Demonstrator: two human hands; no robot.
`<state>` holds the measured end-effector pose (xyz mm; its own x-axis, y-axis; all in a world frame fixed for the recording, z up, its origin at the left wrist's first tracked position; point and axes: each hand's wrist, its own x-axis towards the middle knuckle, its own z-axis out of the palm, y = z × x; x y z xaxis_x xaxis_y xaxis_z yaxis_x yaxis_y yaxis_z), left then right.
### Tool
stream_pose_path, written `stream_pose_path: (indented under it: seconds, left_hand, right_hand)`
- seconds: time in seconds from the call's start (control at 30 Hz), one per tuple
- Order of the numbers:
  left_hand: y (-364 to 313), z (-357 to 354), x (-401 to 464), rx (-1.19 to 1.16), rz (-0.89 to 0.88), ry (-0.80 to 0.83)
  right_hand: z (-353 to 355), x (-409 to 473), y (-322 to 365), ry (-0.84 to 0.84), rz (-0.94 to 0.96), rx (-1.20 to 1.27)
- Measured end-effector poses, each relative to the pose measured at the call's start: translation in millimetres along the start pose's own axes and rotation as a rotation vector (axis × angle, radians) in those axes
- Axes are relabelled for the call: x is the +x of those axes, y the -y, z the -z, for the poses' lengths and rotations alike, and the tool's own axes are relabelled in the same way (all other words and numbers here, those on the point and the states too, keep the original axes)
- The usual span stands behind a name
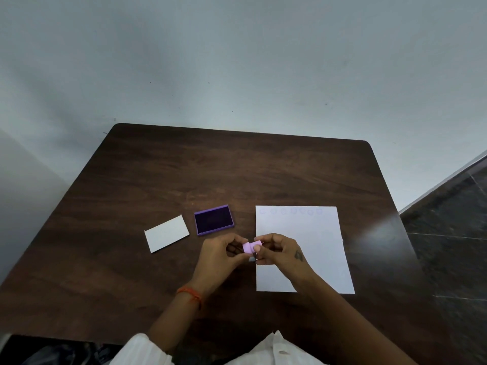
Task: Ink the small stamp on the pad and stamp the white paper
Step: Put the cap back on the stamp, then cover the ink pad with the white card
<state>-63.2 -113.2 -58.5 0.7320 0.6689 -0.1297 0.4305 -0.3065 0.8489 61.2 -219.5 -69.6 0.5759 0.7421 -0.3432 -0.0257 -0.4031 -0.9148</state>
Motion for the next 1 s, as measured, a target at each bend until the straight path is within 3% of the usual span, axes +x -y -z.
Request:
stream_pose_path:
  seconds: [0.43, 0.63, 0.77, 0.9, 1.0]
  left_hand:
    - [-1, -2, 1, 0.015, -0.06, -0.086]
    - [12, 1, 10, 0.08, 0.035, -0.1]
    - [23, 2, 17, 0.094, 0.059, -0.054]
    - [29, 1, 18, 0.114, 0.071, -0.042]
    - [35, 4, 20, 0.119, 0.079, -0.042]
  right_hand:
    - [-12, 8, 4, 0.055, 0.025, 0.072]
    - [-23, 31, 10, -0.124, 0.167, -0.206]
    - [-27, 45, 8, -0.007, 0.277, -0.434]
    - [-43, 54, -2, -0.163, 0.185, -0.351]
    - [-48, 59, -5, -0.078, 0.141, -0.451]
